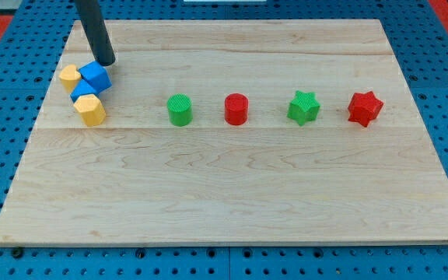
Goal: Push the green circle into the red circle
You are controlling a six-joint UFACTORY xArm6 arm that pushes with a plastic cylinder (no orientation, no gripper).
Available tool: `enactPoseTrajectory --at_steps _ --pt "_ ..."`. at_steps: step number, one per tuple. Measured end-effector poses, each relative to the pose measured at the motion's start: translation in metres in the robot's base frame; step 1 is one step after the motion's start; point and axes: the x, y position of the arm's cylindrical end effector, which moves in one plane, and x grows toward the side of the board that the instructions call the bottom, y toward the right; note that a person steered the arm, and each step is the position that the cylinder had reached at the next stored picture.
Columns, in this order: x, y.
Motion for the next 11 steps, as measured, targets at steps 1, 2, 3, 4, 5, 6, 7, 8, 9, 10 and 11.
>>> enactPoseTrajectory --at_steps 1,2,3,4,5,6,7,8,9,10,11 --pt "0.007 0.035" --pt "0.024 0.044" --pt "0.071 0.072" --pt "0.088 0.085" --pt "0.089 0.085" --pt "0.103 0.091" --pt "0.105 0.093" --pt "0.11 0.103" --pt "0.145 0.174" --pt "0.145 0.306" --pt "0.154 0.396"
